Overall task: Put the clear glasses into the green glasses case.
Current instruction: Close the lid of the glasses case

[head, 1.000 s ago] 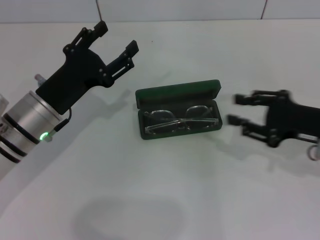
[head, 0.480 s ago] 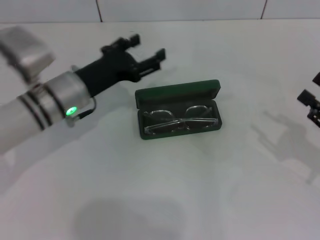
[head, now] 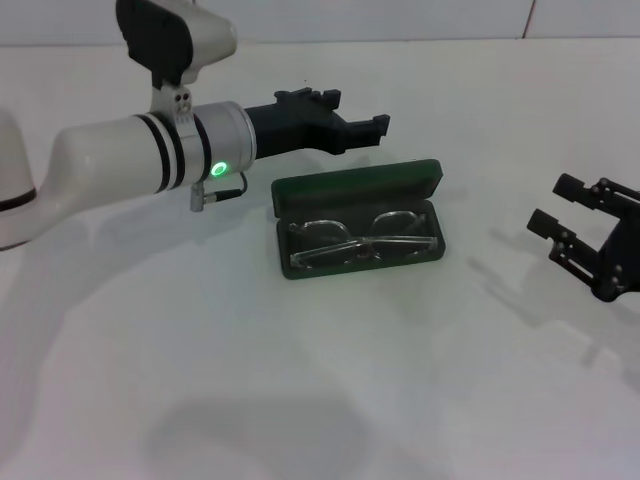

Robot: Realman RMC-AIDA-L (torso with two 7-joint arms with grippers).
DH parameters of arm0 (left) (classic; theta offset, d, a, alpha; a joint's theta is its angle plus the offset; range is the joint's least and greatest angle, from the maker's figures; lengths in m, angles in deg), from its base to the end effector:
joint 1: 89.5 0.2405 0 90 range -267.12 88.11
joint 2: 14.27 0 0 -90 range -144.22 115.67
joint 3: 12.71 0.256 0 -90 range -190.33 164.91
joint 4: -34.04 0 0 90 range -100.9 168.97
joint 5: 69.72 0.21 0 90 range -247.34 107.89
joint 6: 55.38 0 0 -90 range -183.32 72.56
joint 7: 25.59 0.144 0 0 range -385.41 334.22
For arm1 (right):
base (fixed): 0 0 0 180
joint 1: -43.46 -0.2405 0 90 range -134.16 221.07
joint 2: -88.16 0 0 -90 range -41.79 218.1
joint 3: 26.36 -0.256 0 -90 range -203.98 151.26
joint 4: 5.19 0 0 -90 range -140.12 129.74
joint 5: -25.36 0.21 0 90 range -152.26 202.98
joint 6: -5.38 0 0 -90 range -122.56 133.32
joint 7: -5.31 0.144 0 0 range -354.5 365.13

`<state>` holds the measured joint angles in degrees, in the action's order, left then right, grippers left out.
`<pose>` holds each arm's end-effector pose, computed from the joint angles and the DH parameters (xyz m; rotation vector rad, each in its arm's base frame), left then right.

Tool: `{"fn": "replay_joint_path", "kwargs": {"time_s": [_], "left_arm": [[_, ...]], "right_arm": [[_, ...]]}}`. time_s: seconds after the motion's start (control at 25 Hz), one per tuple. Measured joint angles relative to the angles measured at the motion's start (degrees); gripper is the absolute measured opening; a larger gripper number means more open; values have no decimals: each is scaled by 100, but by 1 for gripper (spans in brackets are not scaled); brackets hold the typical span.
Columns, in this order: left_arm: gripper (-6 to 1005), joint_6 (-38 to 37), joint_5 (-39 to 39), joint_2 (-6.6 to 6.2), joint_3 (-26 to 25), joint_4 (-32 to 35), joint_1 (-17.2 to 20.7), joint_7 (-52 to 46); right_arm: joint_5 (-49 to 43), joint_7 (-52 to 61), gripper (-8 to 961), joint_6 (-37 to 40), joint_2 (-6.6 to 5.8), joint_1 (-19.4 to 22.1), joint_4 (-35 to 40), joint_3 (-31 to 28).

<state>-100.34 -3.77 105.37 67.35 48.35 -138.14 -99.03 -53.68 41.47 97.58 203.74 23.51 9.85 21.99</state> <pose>-0.1927 0.4179 -0.0925 -2.4658 -0.7590 -0.5815 0.3048 0.2737 0.0002 -2.2820 0.2331 0.9814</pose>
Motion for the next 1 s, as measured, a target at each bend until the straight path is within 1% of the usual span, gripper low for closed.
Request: {"fn": "replay_joint_path", "kwargs": {"time_s": [0.2, 0.28, 0.36, 0.6, 0.76, 1.0], "left_arm": [[847, 425, 464, 6, 0, 139, -47, -453], [847, 468, 633, 14, 1, 147, -41, -575], [847, 405, 711, 17, 67, 151, -7, -639], [848, 166, 715, -15, 566, 249, 116, -985], [848, -69, 733, -15, 582, 252, 219, -964], [848, -84, 1002, 9, 591, 347, 380, -939]], "right_arm": [[0, 0, 458, -18, 8, -28, -10, 0], [0, 0, 458, -19, 9, -40, -11, -2], [0, 2, 457, -18, 8, -49, -13, -3], [1, 9, 457, -16, -8, -81, -17, -8], [0, 9, 458, -14, -10, -88, -12, -10], [13, 24, 458, -21, -9, -95, -3, -27]]}}
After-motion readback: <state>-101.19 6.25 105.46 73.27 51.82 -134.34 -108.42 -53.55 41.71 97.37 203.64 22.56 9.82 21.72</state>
